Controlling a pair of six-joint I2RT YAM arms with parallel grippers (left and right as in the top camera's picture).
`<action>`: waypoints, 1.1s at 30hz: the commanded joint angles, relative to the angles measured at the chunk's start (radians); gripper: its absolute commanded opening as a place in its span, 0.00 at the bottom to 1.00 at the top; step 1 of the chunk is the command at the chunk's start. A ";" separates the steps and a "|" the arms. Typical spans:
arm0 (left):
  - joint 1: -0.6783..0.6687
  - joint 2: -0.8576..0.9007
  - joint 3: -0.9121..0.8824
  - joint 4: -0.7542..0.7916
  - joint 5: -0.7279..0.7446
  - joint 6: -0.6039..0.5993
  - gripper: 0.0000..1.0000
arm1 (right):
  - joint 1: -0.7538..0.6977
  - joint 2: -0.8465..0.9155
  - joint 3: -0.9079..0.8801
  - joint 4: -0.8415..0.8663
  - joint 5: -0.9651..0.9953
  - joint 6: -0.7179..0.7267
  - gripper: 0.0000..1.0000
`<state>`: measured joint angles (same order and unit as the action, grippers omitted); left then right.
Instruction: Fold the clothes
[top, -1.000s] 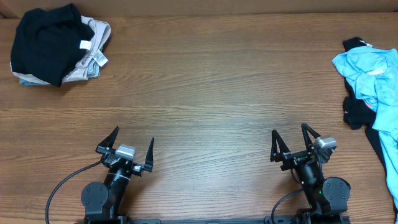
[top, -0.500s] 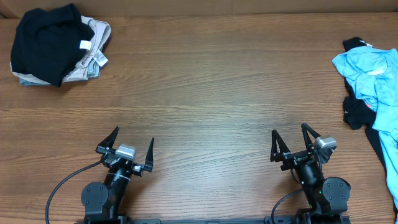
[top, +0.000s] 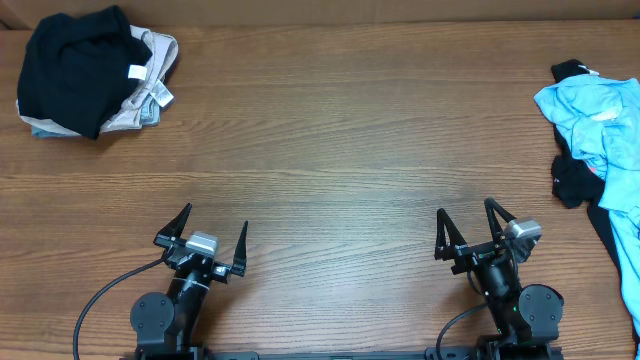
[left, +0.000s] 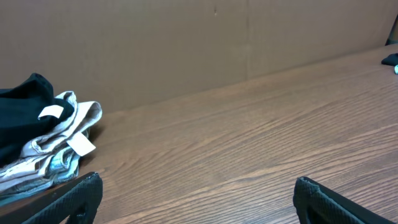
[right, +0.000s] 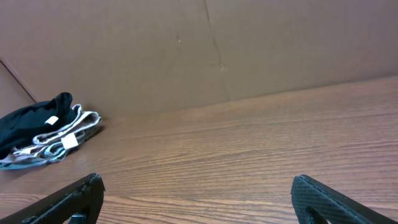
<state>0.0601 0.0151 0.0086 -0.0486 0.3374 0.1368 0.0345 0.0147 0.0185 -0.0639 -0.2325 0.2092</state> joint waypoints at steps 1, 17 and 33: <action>-0.002 -0.010 -0.004 0.001 -0.005 -0.006 1.00 | 0.005 -0.011 -0.011 0.006 -0.007 0.001 1.00; -0.002 -0.009 -0.003 0.006 0.017 -0.022 1.00 | 0.005 -0.008 -0.010 0.000 0.074 0.001 1.00; -0.002 0.255 0.518 -0.244 0.055 -0.048 1.00 | 0.003 0.169 0.412 -0.124 0.129 -0.058 1.00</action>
<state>0.0601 0.1753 0.3935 -0.2569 0.3859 0.1028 0.0345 0.1154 0.2955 -0.1581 -0.1528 0.1978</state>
